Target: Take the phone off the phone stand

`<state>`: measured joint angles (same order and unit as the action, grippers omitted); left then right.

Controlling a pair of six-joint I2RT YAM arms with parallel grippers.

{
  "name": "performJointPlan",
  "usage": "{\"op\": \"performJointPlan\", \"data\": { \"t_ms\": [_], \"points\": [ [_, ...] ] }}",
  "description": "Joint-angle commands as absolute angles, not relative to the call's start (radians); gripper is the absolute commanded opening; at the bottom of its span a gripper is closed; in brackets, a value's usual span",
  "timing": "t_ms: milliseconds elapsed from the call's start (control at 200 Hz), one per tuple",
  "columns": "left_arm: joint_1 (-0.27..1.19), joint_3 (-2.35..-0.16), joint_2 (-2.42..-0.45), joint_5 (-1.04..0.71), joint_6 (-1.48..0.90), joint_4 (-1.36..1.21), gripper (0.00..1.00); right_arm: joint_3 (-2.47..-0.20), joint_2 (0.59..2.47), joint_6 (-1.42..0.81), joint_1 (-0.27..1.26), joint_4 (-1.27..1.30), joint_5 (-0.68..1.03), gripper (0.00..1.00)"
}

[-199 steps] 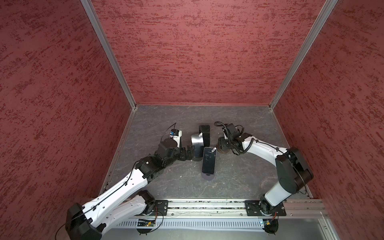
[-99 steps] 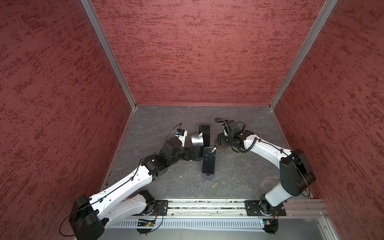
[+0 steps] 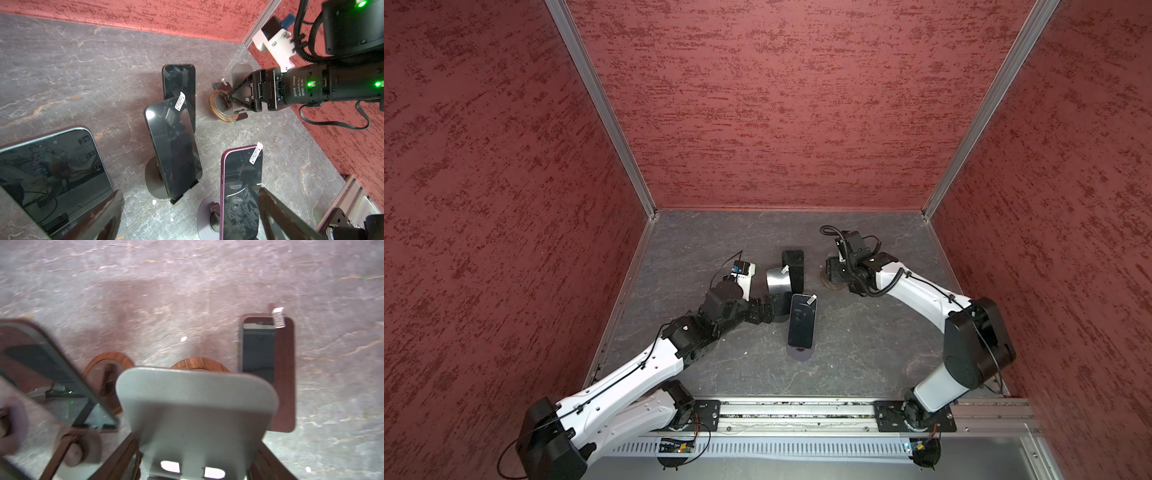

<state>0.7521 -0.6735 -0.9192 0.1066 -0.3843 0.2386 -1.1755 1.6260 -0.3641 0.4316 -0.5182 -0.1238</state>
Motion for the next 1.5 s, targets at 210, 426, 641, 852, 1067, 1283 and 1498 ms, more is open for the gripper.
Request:
{"op": "performJointPlan", "data": {
  "t_ms": [210, 426, 641, 852, 1067, 1283, 1498],
  "points": [
    [0.745, -0.695, -0.982, 0.105, -0.3, 0.151, 0.99, -1.326, 1.695, -0.299, 0.264, -0.513, -0.107, 0.53],
    [0.742, -0.713, -1.02, 0.086, -0.277, 0.127, 1.0, -1.415, 1.76, -0.279, 0.181, -0.531, -0.094, 0.53],
    [0.737, -0.705, -1.017, 0.07, -0.275, 0.119, 0.99, -1.48, 1.839, -0.253, 0.104, -0.523, -0.082, 0.53],
    [0.733, -0.709, -1.002, 0.07, -0.267, 0.137, 0.99, -1.508, 1.906, -0.252, 0.046, -0.496, -0.069, 0.53],
    [0.729, -0.702, -0.989, 0.072, -0.273, 0.14, 1.0, -1.531, 1.961, -0.246, 0.003, -0.484, -0.075, 0.54],
    [0.727, -0.709, -0.992, 0.07, -0.278, 0.144, 0.99, -1.539, 1.993, -0.235, -0.023, -0.47, -0.067, 0.54],
    [0.727, -0.713, -0.992, 0.071, -0.284, 0.147, 1.0, -1.542, 2.013, -0.23, -0.03, -0.466, -0.064, 0.56]
  ]
}}
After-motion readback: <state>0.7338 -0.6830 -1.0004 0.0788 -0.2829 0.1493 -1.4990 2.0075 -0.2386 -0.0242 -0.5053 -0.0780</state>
